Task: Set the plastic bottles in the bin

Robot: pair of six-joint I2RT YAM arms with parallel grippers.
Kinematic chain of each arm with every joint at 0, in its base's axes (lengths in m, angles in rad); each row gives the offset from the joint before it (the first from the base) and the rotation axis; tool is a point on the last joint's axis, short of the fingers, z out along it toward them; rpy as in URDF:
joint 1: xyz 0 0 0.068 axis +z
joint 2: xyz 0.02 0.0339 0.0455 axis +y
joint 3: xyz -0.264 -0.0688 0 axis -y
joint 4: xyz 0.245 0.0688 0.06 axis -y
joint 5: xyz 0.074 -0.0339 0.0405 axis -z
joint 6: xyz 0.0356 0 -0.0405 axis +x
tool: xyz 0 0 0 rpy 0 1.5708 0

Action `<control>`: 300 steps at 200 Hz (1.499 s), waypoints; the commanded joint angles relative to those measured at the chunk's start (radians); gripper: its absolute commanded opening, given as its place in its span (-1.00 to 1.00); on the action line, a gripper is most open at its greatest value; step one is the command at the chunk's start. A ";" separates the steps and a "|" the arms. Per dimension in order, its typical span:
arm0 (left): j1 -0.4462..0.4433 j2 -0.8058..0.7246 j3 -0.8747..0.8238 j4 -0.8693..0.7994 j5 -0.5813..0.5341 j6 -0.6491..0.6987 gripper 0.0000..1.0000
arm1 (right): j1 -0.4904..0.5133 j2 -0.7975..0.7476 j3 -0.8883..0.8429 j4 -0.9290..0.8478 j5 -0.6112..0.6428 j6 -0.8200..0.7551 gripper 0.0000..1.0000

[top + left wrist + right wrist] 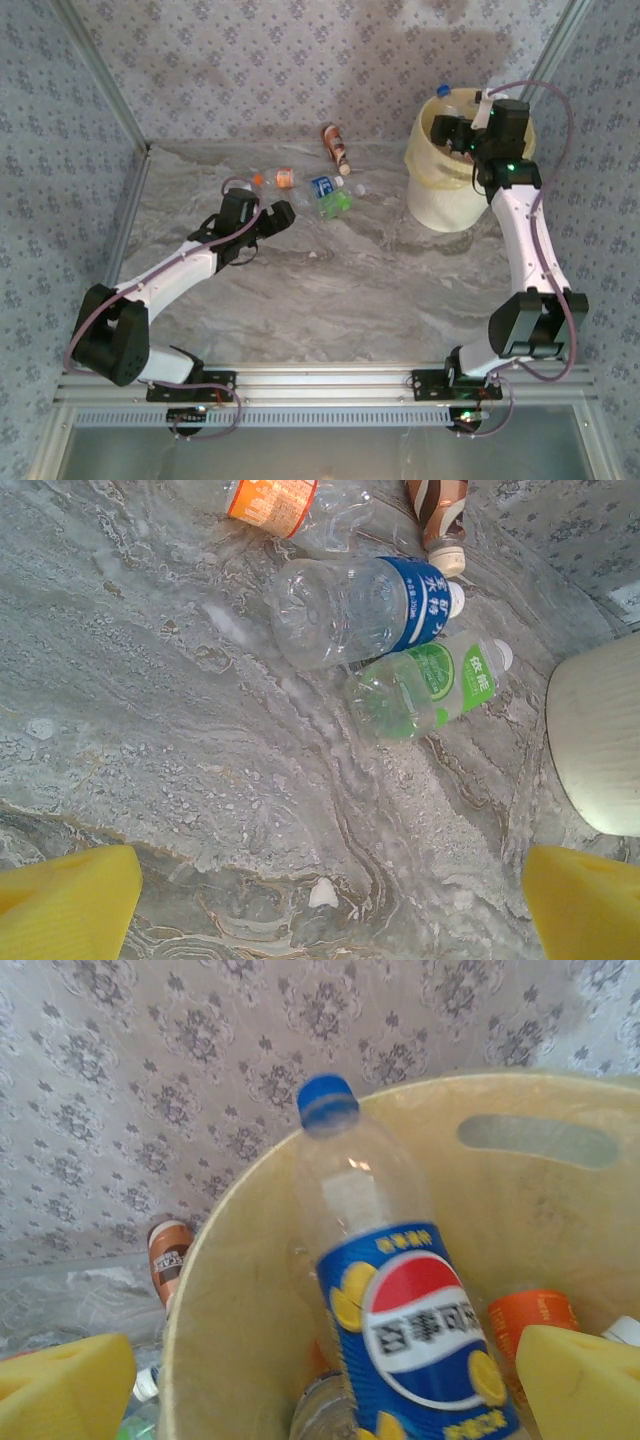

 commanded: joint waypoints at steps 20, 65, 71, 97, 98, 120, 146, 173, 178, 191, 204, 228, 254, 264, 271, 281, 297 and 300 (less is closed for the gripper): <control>0.007 0.008 0.039 -0.018 0.001 0.058 0.96 | -0.005 -0.097 -0.066 0.016 0.055 0.011 1.00; 0.008 0.034 0.070 -0.025 0.014 0.069 0.96 | -0.019 -0.178 -0.087 0.016 0.084 0.105 1.00; 0.007 0.039 0.071 -0.023 0.018 0.071 0.96 | -0.018 -0.189 -0.090 0.019 0.080 0.114 1.00; 0.007 0.060 0.095 -0.025 0.026 0.109 0.96 | -0.019 -0.250 -0.132 0.065 0.016 0.140 1.00; 0.008 0.061 0.097 -0.026 0.026 0.111 0.96 | -0.019 -0.254 -0.136 0.071 0.013 0.141 1.00; 0.007 0.101 0.145 -0.045 0.040 0.185 0.96 | -0.019 -0.345 -0.246 0.203 -0.103 0.187 1.00; 0.008 0.193 0.249 -0.113 0.078 0.285 0.96 | -0.015 -0.445 -0.404 0.397 -0.263 0.246 1.00; 0.007 0.297 0.348 -0.161 0.146 0.376 0.96 | -0.002 -0.511 -0.507 0.480 -0.357 0.286 1.00; 0.005 0.316 0.363 -0.164 0.162 0.395 0.96 | 0.002 -0.518 -0.520 0.480 -0.363 0.286 1.00; 0.002 0.365 0.405 -0.171 0.188 0.447 0.96 | 0.010 -0.536 -0.554 0.474 -0.374 0.284 1.00; -0.004 0.412 0.446 -0.181 0.203 0.497 0.95 | 0.018 -0.552 -0.588 0.471 -0.371 0.282 1.00; -0.024 0.486 0.505 -0.178 0.198 0.578 0.93 | 0.022 -0.578 -0.645 0.463 -0.356 0.287 1.00; -0.053 0.573 0.583 -0.184 0.167 0.653 0.91 | 0.024 -0.597 -0.688 0.462 -0.338 0.287 1.00; -0.068 0.615 0.627 -0.200 0.124 0.681 0.91 | 0.024 -0.601 -0.697 0.461 -0.338 0.284 1.00; -0.077 0.647 0.664 -0.220 0.094 0.703 0.91 | 0.024 -0.602 -0.700 0.459 -0.338 0.283 1.00; -0.090 0.694 0.724 -0.253 0.053 0.729 0.91 | 0.024 -0.604 -0.697 0.455 -0.338 0.282 1.00; -0.106 0.762 0.805 -0.298 0.002 0.761 0.89 | 0.024 -0.607 -0.695 0.448 -0.338 0.278 1.00; -0.109 0.773 0.817 -0.304 -0.010 0.765 0.89 | 0.024 -0.608 -0.696 0.448 -0.337 0.276 1.00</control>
